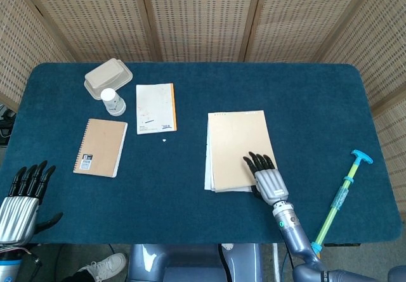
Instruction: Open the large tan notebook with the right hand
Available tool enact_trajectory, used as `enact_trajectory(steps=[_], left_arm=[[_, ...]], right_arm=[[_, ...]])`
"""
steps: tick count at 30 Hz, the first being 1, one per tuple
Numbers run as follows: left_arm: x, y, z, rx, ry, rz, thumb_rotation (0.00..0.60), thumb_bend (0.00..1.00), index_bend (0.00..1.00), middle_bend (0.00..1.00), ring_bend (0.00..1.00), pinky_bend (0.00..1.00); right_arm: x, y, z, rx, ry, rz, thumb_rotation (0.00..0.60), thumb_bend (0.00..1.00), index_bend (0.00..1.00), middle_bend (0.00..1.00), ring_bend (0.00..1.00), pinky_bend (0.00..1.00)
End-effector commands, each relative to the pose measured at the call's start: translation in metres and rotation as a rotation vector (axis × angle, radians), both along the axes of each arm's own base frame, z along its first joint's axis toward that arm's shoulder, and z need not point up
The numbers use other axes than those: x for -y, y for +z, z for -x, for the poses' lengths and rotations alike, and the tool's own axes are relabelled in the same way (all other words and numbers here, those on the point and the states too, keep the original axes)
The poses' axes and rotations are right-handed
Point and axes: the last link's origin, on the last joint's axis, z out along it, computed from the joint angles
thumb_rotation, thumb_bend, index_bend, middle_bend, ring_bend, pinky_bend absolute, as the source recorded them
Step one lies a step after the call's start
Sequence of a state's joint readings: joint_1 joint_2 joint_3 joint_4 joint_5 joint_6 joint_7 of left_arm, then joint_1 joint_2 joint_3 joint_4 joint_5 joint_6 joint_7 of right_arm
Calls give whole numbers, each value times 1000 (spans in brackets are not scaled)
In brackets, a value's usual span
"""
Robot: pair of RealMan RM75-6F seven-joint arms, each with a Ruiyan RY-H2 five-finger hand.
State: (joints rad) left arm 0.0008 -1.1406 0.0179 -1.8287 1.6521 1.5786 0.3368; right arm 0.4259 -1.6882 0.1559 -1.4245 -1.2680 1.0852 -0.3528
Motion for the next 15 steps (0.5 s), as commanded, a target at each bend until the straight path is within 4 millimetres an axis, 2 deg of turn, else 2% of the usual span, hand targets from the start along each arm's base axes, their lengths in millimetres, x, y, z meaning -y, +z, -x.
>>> enact_trajectory(steps=[1, 6, 13, 15], left_arm=[[0, 0, 0, 3, -1, -1, 600, 98, 0, 0, 0, 0], [0, 1, 0, 9, 1, -1, 600, 98, 0, 0, 0, 0], [-1, 1, 1, 11, 3, 4, 600, 98, 0, 0, 0, 0], [-1, 0, 1, 12, 4, 6, 600, 98, 0, 0, 0, 0]], right_arm=[[6, -1, -5, 0, 1, -7, 600, 660, 57, 0, 0, 0], [19, -2, -11, -12, 5, -20, 600, 581, 57, 0, 0, 0], [40, 3, -18, -7, 10, 13, 600, 586, 79, 0, 0, 4], [45, 5, -21, -6, 14, 28, 600, 598, 107, 0, 0, 41]])
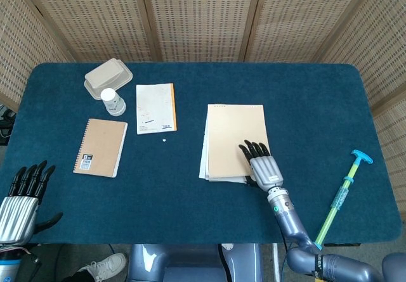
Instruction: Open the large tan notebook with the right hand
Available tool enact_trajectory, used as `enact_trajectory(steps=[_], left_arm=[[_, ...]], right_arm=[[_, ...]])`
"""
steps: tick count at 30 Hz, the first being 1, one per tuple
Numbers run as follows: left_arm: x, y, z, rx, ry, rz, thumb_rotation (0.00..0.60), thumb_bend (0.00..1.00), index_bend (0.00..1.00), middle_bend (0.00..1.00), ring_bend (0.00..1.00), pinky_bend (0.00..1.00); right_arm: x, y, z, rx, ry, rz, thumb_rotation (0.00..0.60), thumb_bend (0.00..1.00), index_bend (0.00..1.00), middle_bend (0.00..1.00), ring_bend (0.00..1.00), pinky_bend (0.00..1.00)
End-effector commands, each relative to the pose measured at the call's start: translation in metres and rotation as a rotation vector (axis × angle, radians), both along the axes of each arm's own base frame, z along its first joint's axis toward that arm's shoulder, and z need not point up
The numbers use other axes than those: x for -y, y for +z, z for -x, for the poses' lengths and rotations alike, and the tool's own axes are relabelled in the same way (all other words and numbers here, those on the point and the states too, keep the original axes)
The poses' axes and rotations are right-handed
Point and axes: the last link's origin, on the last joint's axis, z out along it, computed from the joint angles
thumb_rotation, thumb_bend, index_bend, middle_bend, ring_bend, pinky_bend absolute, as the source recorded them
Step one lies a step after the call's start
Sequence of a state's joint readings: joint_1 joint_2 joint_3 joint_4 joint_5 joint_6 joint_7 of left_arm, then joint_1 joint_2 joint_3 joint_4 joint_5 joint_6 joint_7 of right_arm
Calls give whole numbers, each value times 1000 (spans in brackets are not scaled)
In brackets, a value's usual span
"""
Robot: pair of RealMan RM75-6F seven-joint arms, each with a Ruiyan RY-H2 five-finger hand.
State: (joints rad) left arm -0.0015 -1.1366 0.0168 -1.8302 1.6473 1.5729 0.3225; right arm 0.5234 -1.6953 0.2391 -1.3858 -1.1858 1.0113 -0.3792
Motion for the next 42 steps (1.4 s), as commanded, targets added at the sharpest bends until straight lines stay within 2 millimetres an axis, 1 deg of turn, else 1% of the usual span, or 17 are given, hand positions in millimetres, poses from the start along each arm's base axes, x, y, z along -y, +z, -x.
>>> enact_trajectory(steps=[1, 2, 4, 6, 9, 10, 11, 13, 16, 19, 21, 24, 28, 31, 34, 36, 42], left_arm=[[0, 0, 0, 2, 1, 1, 600, 98, 0, 0, 0, 0], [0, 0, 0, 2, 1, 1, 600, 98, 0, 0, 0, 0], [-1, 0, 0, 4, 3, 2, 600, 99, 0, 0, 0, 0], [-1, 0, 1, 4, 4, 4, 600, 98, 0, 0, 0, 0], [-1, -1, 1, 3, 4, 7, 600, 98, 0, 0, 0, 0], [-1, -1, 1, 4, 4, 8, 600, 98, 0, 0, 0, 0], [-1, -2, 1, 5, 5, 9, 600, 99, 0, 0, 0, 0], [0, -2, 0, 6, 2, 12, 600, 98, 0, 0, 0, 0], [0, -2, 0, 9, 2, 14, 600, 98, 0, 0, 0, 0], [0, -2, 0, 10, 4, 17, 600, 98, 0, 0, 0, 0], [0, -3, 0, 11, 3, 20, 600, 98, 0, 0, 0, 0], [1, -4, -1, 9, 0, 25, 600, 98, 0, 0, 0, 0], [1, -5, -1, 7, -2, 30, 600, 98, 0, 0, 0, 0], [2, -6, -1, 5, -2, 32, 600, 98, 0, 0, 0, 0], [2, -6, -1, 5, -2, 31, 600, 98, 0, 0, 0, 0], [2, -6, -1, 4, -2, 32, 600, 98, 0, 0, 0, 0], [1, -6, 0, 5, 0, 30, 600, 98, 0, 0, 0, 0]], right_arm=[[10, 2, -5, -4, 8, 24, 600, 601, 114, 0, 0, 59], [12, 3, -6, -10, 12, 32, 600, 594, 123, 0, 0, 79], [18, 5, -8, -24, 19, 53, 600, 509, 127, 0, 0, 90], [22, 6, -7, -19, 12, 64, 600, 377, 130, 0, 0, 90], [25, 6, -4, -22, 4, 78, 600, 265, 138, 0, 0, 92], [25, 6, -3, -26, 3, 83, 600, 254, 142, 0, 0, 94], [26, 6, -2, -29, 1, 91, 600, 260, 155, 0, 0, 100], [27, 5, -2, -25, -3, 94, 600, 317, 197, 12, 0, 134], [28, 5, -4, -25, 13, 107, 600, 457, 263, 65, 16, 211], [28, 5, -4, -28, 28, 119, 600, 581, 332, 142, 101, 320], [28, 6, -5, -21, 42, 133, 600, 635, 377, 192, 158, 391], [29, 8, -4, -7, 54, 152, 600, 664, 400, 220, 192, 438], [31, 11, -2, 10, 63, 170, 600, 669, 407, 228, 204, 454], [33, 13, -2, 18, 68, 180, 600, 695, 424, 238, 216, 470], [34, 14, -2, 20, 72, 184, 600, 743, 462, 279, 260, 514], [34, 15, -1, 22, 74, 187, 600, 784, 502, 326, 309, 565], [30, 16, 2, 33, 96, 198, 600, 834, 575, 411, 410, 648]])
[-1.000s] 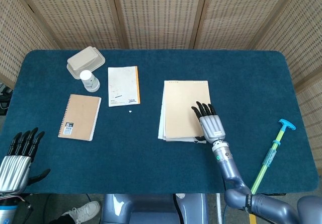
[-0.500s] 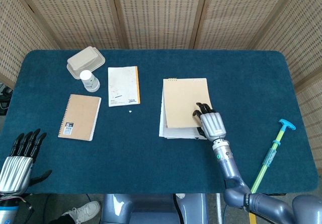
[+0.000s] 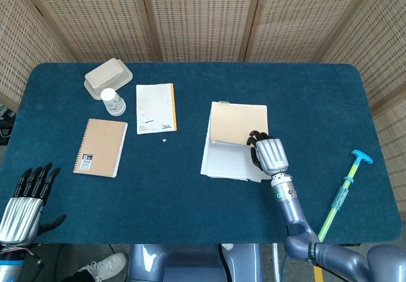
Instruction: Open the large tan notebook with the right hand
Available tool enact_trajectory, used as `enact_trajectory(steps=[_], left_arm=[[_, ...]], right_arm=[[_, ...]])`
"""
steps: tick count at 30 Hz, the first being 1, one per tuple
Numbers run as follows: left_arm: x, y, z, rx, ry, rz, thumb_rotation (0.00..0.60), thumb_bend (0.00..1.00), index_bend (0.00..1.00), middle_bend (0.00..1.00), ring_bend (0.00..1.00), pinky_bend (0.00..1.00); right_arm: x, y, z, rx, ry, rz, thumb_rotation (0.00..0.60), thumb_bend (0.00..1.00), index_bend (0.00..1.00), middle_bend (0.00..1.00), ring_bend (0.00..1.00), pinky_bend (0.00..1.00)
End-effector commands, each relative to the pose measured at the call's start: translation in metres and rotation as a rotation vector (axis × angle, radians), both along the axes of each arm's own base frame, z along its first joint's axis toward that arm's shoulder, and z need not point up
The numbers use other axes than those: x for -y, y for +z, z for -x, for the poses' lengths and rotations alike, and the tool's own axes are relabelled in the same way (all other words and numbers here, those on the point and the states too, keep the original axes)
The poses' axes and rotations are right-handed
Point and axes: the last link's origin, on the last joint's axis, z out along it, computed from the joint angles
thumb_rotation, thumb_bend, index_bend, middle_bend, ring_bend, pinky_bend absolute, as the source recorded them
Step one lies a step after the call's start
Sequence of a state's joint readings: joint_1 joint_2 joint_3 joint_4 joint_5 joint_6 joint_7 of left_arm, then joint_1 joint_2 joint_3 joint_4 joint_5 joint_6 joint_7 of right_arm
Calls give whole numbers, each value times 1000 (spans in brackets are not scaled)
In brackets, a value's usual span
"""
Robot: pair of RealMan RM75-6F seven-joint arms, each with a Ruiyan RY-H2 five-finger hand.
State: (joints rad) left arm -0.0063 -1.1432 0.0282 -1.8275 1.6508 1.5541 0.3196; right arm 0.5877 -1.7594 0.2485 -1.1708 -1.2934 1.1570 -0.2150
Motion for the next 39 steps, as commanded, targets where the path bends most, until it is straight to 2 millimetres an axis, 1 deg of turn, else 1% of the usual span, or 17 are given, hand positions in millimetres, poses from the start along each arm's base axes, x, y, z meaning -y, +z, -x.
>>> enact_trajectory(steps=[1, 6, 11, 15, 20, 25, 29, 33, 39], left_arm=[[0, 0, 0, -1, 0, 1, 600, 98, 0, 0, 0, 0], [0, -1, 0, -3, 0, 2, 600, 98, 0, 0, 0, 0], [0, -1, 0, -4, 0, 3, 600, 98, 0, 0, 0, 0], [0, -2, -1, -5, -3, 5, 600, 98, 0, 0, 0, 0], [1, -2, -1, -7, -3, 6, 600, 98, 0, 0, 0, 0], [1, -3, -1, -12, -7, 9, 600, 99, 0, 0, 0, 0], [1, -4, -2, -13, -11, 9, 600, 98, 0, 0, 0, 0], [2, -4, -3, -11, -14, 10, 600, 98, 0, 0, 0, 0], [4, -2, -5, -7, -22, 5, 600, 99, 0, 0, 0, 0]], right_arm=[[-4, 0, 1, 3, 22, 2, 600, 839, 588, 427, 429, 661], [-16, 1, 0, 18, 75, -7, 600, 851, 616, 494, 513, 721], [-30, 5, 5, 29, 111, -17, 600, 850, 626, 517, 538, 733], [-40, 13, 16, 26, 120, -31, 600, 849, 628, 518, 539, 733], [-56, 31, 33, 42, 125, -87, 600, 848, 629, 518, 539, 733], [-72, 48, 49, 18, 127, -95, 600, 848, 629, 518, 539, 733], [-91, 61, 61, 14, 120, -96, 600, 848, 631, 518, 539, 733], [-110, 74, 67, 4, 133, -95, 600, 848, 632, 518, 539, 733], [-131, 86, 73, 7, 144, -99, 600, 848, 632, 518, 539, 734]])
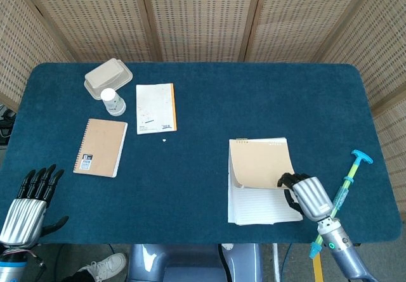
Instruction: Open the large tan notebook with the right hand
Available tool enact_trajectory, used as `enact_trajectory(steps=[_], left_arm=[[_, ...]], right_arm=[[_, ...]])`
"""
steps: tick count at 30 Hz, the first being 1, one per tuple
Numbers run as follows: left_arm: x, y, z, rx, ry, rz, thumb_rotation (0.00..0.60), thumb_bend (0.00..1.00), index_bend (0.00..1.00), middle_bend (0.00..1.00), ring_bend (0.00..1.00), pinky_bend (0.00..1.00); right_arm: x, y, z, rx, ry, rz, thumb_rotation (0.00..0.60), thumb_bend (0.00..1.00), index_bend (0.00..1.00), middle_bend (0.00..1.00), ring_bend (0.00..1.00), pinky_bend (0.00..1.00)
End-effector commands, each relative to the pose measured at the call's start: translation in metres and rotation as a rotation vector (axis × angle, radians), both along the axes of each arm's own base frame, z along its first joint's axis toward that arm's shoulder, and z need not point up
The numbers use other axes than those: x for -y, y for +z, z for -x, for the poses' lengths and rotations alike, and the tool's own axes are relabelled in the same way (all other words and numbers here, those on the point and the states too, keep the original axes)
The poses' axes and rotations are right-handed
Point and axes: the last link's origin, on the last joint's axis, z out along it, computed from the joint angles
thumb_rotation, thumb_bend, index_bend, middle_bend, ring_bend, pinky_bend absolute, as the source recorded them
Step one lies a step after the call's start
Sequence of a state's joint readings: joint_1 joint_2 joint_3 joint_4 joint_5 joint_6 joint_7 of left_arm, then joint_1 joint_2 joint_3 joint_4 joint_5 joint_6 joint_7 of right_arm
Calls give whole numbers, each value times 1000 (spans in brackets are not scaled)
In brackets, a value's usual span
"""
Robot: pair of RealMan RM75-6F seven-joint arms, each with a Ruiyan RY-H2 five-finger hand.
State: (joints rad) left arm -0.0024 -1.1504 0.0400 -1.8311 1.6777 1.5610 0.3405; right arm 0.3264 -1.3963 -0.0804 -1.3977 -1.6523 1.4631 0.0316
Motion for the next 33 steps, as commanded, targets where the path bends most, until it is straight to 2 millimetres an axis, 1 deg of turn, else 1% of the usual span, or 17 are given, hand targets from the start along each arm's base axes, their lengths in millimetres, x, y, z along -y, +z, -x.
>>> enact_trajectory(steps=[1, 11, 18, 28, 30, 33], left_arm=[[0, 1, 0, 4, -3, -4, 600, 99, 0, 0, 0, 0], [1, 2, -1, 3, -5, -4, 600, 98, 0, 0, 0, 0], [1, 2, -2, 3, -8, -2, 600, 98, 0, 0, 0, 0], [1, 4, -1, 9, -8, -7, 600, 98, 0, 0, 0, 0], [1, 3, -1, 9, -7, -6, 600, 98, 0, 0, 0, 0], [0, 3, 0, 7, -5, -2, 600, 98, 0, 0, 0, 0]], right_arm=[[-12, 6, 4, 5, -1, -12, 600, 848, 632, 518, 539, 734], [-45, 18, 9, 13, -6, -39, 600, 848, 634, 518, 540, 738], [-69, 18, 5, 25, -3, -34, 600, 848, 635, 519, 540, 738], [-87, 12, -1, 16, 19, -71, 600, 846, 636, 519, 542, 738], [-87, 11, -3, 18, 30, -72, 600, 847, 636, 519, 542, 738], [-81, 7, -8, 38, 28, -72, 600, 846, 636, 520, 542, 738]])
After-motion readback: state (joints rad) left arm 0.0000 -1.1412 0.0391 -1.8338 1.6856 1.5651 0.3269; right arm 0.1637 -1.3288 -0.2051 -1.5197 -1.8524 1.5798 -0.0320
